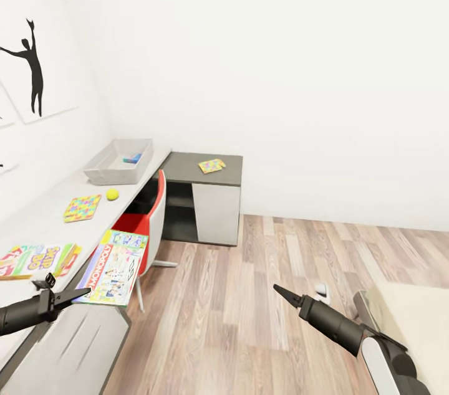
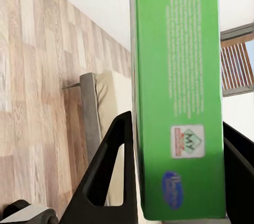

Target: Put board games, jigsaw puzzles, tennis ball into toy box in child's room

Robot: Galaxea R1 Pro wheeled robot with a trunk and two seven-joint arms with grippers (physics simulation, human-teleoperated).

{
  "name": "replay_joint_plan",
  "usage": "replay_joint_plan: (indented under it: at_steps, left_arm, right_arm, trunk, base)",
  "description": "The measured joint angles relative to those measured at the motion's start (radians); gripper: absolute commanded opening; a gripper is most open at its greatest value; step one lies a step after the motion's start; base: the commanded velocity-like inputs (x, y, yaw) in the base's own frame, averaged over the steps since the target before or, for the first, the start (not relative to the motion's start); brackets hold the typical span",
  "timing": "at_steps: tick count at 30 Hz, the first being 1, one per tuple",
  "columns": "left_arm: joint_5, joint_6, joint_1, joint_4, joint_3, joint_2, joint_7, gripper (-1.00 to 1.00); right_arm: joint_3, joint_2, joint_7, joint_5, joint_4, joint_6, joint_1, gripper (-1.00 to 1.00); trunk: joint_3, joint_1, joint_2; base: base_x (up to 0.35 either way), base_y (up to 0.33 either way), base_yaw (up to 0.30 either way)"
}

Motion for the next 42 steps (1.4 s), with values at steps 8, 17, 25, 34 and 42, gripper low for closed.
replay_joint_plan:
  at_steps: [8,17,25,34,42]
  left_arm:
    - [0.0,0.0,0.0,0.0,0.0,0.0,0.0,-1.0]
    - [0.0,0.0,0.0,0.0,0.0,0.0,0.0,-1.0]
    - [0.0,0.0,0.0,0.0,0.0,0.0,0.0,-1.0]
    - [0.001,0.0,0.0,0.0,-0.001,0.0,0.0,-1.0]
    - [0.002,0.0,0.001,0.0,-0.001,0.0,0.0,-1.0]
  right_arm:
    - [-0.002,-0.001,0.002,0.0,-0.001,0.0,0.001,1.0]
    - [-0.003,-0.001,0.004,0.0,-0.001,0.001,0.001,1.0]
    - [-0.002,-0.001,0.004,0.0,-0.001,0.001,0.001,1.0]
    - [-0.003,-0.001,0.004,0.0,-0.004,0.0,0.001,1.0]
    - [0.002,-0.001,0.005,0.0,-0.005,0.0,0.001,1.0]
  trunk:
    - [0.0,0.0,0.0]
    - [0.005,0.0,0.0]
    - [0.005,0.0,0.0]
    - [0.006,0.0,0.0]
    - [0.009,0.0,0.0]
  base:
    - [0.332,0.0,0.019]
    - [0.332,0.0,0.153]
    - [0.332,0.0,0.012]
    - [0.332,0.0,0.04]
    - [0.332,-0.02,0.244]
